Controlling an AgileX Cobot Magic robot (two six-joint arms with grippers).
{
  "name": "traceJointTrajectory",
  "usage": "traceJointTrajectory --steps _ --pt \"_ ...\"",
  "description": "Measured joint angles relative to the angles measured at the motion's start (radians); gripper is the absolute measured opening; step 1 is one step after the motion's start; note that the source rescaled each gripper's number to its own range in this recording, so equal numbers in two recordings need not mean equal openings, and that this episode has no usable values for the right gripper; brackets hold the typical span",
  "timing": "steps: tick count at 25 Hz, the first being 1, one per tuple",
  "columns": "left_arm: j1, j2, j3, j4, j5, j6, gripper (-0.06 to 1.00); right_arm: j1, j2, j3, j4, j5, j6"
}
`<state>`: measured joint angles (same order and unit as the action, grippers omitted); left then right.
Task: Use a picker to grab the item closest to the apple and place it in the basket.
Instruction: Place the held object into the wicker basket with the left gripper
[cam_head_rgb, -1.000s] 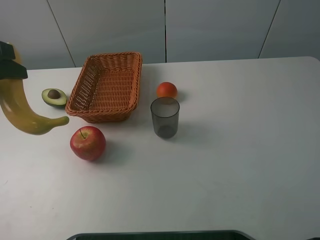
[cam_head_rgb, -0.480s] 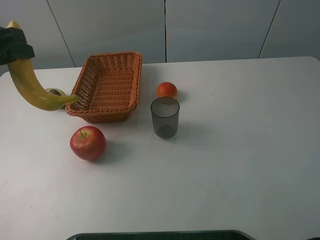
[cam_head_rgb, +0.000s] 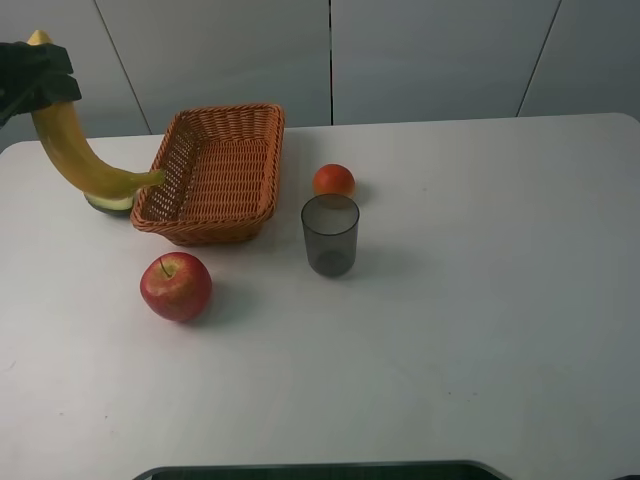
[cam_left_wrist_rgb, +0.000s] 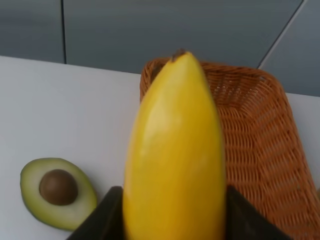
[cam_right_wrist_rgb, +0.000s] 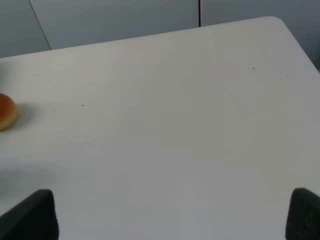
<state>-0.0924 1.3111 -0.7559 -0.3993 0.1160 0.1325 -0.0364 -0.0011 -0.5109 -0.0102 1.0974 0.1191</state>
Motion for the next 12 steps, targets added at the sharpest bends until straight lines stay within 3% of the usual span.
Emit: traceJointTrajectory --steps 5,12 --pt "-0.066 0.079 -0.055 0.003 -0.053 0.008 0.03 0.0 0.0 0.0 0.0 0.0 0.0" --pt "-0.077 0.2 -0.092 0.003 -0.13 0.01 0.03 0.0 0.0 0.0 0.0 0.0 0.0"
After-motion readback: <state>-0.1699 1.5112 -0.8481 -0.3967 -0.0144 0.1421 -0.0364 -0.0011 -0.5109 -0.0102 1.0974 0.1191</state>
